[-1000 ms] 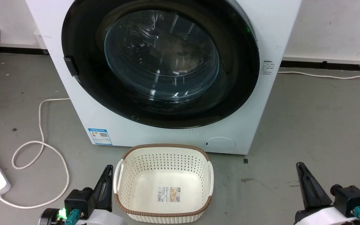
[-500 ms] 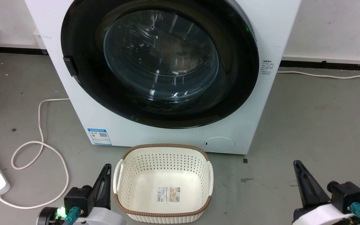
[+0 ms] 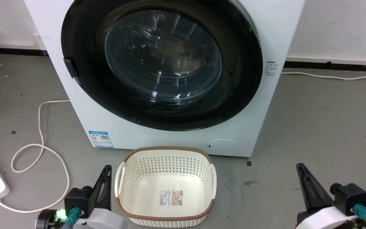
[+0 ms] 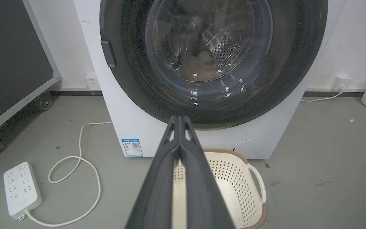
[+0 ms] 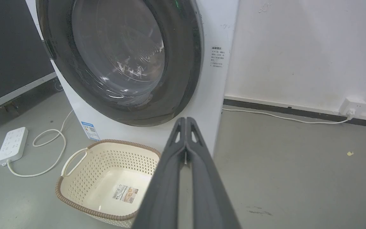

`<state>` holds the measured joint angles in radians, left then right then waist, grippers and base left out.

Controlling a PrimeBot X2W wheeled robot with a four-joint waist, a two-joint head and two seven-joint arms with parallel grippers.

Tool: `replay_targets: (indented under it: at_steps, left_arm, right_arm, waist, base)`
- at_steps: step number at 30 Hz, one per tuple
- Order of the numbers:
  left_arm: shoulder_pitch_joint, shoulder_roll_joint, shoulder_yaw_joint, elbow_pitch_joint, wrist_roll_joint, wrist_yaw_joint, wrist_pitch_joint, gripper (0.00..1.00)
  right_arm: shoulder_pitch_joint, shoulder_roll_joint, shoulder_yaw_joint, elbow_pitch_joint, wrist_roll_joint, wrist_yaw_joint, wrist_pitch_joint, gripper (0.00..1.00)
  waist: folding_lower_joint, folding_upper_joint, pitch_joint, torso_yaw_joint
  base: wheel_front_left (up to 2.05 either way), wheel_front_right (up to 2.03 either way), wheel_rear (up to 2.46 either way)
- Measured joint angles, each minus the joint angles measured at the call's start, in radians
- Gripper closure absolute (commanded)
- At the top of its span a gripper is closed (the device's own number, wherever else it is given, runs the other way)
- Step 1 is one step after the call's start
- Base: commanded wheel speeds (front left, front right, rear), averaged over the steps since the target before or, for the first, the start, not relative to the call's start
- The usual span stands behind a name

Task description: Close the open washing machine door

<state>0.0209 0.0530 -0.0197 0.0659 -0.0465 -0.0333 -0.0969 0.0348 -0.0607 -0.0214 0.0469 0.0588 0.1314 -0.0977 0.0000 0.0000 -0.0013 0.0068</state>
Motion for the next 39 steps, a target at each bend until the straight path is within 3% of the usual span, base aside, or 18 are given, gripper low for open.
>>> replay_targets:
  at_steps: [39]
  left_arm:
    - [-0.005,-0.002,0.014,-0.052,0.036,0.023,0.080,1.00]
  right_arm:
    - [-0.019,0.004,0.018,-0.034,-0.044,0.000,0.080,1.00]
  waist:
    - [0.0000,0.0000,0.001,-0.006]
  base:
    - [0.00,0.00,0.00]
